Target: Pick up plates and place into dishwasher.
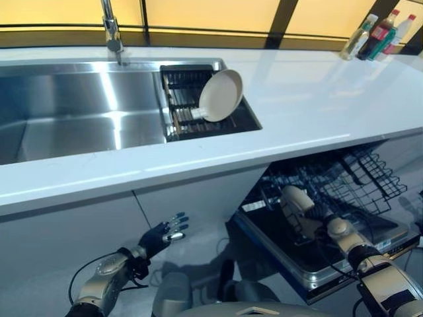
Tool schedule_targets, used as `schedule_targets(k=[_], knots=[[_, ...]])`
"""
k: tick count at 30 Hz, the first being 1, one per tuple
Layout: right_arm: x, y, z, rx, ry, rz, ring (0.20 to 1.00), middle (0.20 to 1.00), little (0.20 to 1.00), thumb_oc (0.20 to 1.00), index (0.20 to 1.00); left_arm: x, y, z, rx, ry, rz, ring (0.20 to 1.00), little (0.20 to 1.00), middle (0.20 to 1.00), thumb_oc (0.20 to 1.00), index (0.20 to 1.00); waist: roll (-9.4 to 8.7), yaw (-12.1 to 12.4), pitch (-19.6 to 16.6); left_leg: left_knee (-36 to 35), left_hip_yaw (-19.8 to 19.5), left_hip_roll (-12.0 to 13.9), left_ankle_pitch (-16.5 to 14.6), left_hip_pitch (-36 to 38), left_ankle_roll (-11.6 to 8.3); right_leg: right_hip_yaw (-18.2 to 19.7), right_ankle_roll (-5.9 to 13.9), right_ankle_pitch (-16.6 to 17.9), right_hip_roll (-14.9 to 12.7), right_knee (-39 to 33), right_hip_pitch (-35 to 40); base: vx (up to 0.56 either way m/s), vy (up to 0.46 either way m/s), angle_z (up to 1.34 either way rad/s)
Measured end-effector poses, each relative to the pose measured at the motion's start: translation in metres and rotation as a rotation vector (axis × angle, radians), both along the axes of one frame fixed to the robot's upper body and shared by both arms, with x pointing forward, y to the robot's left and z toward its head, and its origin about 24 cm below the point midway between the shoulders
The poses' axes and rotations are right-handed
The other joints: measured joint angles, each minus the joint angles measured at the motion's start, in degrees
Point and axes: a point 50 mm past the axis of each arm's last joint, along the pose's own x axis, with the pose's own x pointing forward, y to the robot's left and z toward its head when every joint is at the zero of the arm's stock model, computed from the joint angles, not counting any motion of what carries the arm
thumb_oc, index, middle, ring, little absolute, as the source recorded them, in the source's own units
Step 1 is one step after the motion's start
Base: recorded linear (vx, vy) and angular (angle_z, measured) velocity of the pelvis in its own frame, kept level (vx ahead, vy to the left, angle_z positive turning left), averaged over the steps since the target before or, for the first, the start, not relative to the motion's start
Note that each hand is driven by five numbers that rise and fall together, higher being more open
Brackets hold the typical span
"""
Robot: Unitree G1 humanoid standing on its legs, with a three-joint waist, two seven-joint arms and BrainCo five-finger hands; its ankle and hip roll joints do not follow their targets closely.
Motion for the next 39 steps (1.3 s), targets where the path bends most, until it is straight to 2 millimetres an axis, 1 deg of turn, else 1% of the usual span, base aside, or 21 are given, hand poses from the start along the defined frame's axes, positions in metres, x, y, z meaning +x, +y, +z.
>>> schedule_targets(k=[3,4,5,6,12,16,21,22,23,24,25,29,31,34,37,39], knots=[[0.0,0.003,-0.002,0.001,-0.003,-0.008,0.2,0.2,0.2,0.2,0.2,0.0,0.0,0.0,-0.001,0.002,-0.001,1.0,1.0,1.0,1.0,1.0,-0.01,0.0,0.0,0.0,0.0,0.1,0.0,0.1,0.03,0.0,0.01,0.0,0.1,-0.2,0.3,0.03,0.004,0.0],[0.0,0.004,-0.002,0.001,-0.002,-0.011,0.398,0.398,0.398,0.398,0.398,0.0,0.0,0.0,-0.001,0.0,-0.002,1.0,1.0,1.0,1.0,1.0,0.03,0.0,0.1,0.0,0.0,0.2,0.0,0.2,0.04,0.0,0.01,0.0,0.2,-0.3,0.5,0.03,0.003,0.03],[-0.001,0.003,-0.003,0.0,0.0,-0.014,0.645,0.645,0.645,0.645,0.645,0.0,-0.001,0.001,-0.002,-0.002,-0.003,1.0,1.0,1.0,1.0,1.0,0.03,0.0,0.1,0.0,-0.1,0.2,-0.1,0.2,0.01,0.0,0.01,0.0,0.2,-0.3,0.6,0.02,0.001,0.03],[-0.001,0.003,-0.003,-0.001,0.001,-0.016,1.0,1.0,1.0,1.0,1.0,0.001,-0.001,0.001,-0.003,-0.003,-0.003,1.0,1.0,1.0,1.0,1.0,0.02,0.0,0.0,0.0,-0.1,0.1,-0.1,0.3,0.0,0.0,0.01,0.0,0.2,-0.3,0.7,0.0,0.0,0.0],[-0.003,-0.003,-0.004,-0.022,0.005,-0.068,1.0,1.0,1.0,1.0,1.0,0.001,-0.002,0.002,-0.005,-0.007,-0.005,1.0,1.0,1.0,1.0,1.0,0.07,-0.1,0.1,0.0,0.0,0.1,-0.1,0.4,-0.03,0.0,0.01,0.0,0.2,-0.3,0.7,0.0,0.0,0.0],[-0.004,0.003,-0.007,-0.009,0.016,-0.061,1.0,1.0,1.0,1.0,1.0,0.001,-0.002,0.002,-0.007,-0.009,-0.005,1.0,1.0,1.0,1.0,1.0,0.31,-0.1,0.2,0.0,0.2,0.1,-0.1,0.7,-0.04,0.2,0.04,0.0,0.2,-0.3,0.9,0.0,0.0,0.0],[-0.004,0.003,-0.007,-0.009,0.017,-0.062,1.0,1.0,1.0,1.0,1.0,0.002,-0.002,0.003,-0.008,-0.011,-0.007,1.0,1.0,1.0,1.0,1.0,0.36,0.0,0.3,-0.1,0.5,0.4,-0.2,0.9,0.01,0.3,0.1,0.0,0.3,-0.7,1.2,-0.01,0.0,-0.02],[-0.004,0.003,-0.007,-0.008,0.018,-0.062,1.0,1.0,1.0,1.0,1.0,0.002,-0.003,0.003,-0.01,-0.014,-0.007,1.0,1.0,1.0,1.0,1.0,0.59,0.1,0.4,-0.1,0.7,0.9,-0.2,0.9,0.1,0.3,0.75,-0.7,0.5,0.6,0.8,0.0,0.0,0.0],[-0.004,0.003,-0.008,-0.007,0.02,-0.061,1.0,1.0,1.0,1.0,1.0,0.001,-0.003,0.003,-0.011,-0.013,-0.007,1.0,1.0,1.0,1.0,1.0,0.74,0.0,0.4,-0.1,0.8,1.2,-0.3,1.1,0.03,0.4,0.85,-1.7,0.2,3.1,0.5,-0.02,0.013,0.08],[-0.005,0.003,-0.008,-0.006,0.025,-0.061,1.0,1.0,1.0,1.0,1.0,0.001,-0.003,0.003,-0.016,-0.013,-0.003,1.0,1.0,1.0,1.0,1.0,0.55,-0.1,0.2,0.1,1.0,1.3,-0.5,1.2,-0.35,1.1,0.07,-2.7,0.0,4.5,0.7,-0.02,0.02,0.1],[-0.004,0.003,-0.007,-0.006,0.022,-0.06,1.0,1.0,1.0,1.0,1.0,0.002,-0.003,0.003,-0.028,-0.013,0.002,1.0,1.0,1.0,1.0,1.0,0.61,-0.1,0.2,0.4,1.2,1.2,-0.8,1.2,-0.77,1.3,-0.74,-2.7,0.5,3.9,0.8,-0.02,0.031,0.03],[-0.004,0.003,-0.007,-0.005,0.021,-0.06,1.0,1.0,1.0,1.0,1.0,0.001,-0.004,0.003,-0.037,-0.013,0.0,1.0,1.0,1.0,1.0,1.0,1.15,-0.1,-0.1,0.5,1.7,1.6,-0.9,1.1,-0.98,1.8,-3.13,-0.9,1.3,1.9,1.4,-0.01,0.033,-0.1],[-0.003,0.003,-0.007,-0.004,0.018,-0.058,1.0,1.0,1.0,1.0,1.0,0.002,-0.005,0.003,-0.04,-0.014,0.001,1.0,1.0,1.0,1.0,1.0,1.21,-0.3,-0.2,0.7,2.0,1.5,-0.9,1.2,-0.98,2.2,-3.0,-0.2,1.2,1.0,1.9,-0.02,0.036,-0.11],[-0.005,0.003,-0.007,-0.006,0.009,-0.065,1.0,1.0,1.0,1.0,1.0,0.001,-0.005,0.003,-0.045,-0.014,0.003,1.0,1.0,1.0,1.0,1.0,1.25,-0.3,-0.9,0.9,3.1,1.5,-1.0,1.2,-0.54,3.2,-2.05,0.7,0.9,-0.3,2.1,-0.02,0.041,-0.15],[-0.009,0.005,-0.009,0.01,-0.014,-0.063,1.0,1.0,1.0,1.0,1.0,-0.001,-0.007,0.001,-0.051,-0.007,0.006,1.0,1.0,1.0,1.0,1.0,1.03,-0.9,-2.0,0.8,3.4,0.9,-1.1,1.3,0.12,3.2,-2.0,0.6,0.2,-1.5,2.5,-0.03,0.059,-0.01],[-0.01,0.007,-0.007,0.036,-0.047,-0.073,1.0,1.0,1.0,1.0,1.0,-0.005,-0.006,-0.001,-0.052,0.003,0.011,1.0,1.0,1.0,1.0,1.0,1.04,-1.3,-3.0,0.7,3.6,0.7,-1.1,1.3,0.41,3.3,-1.62,0.6,0.0,-2.1,2.7,-0.04,0.071,-0.01]])
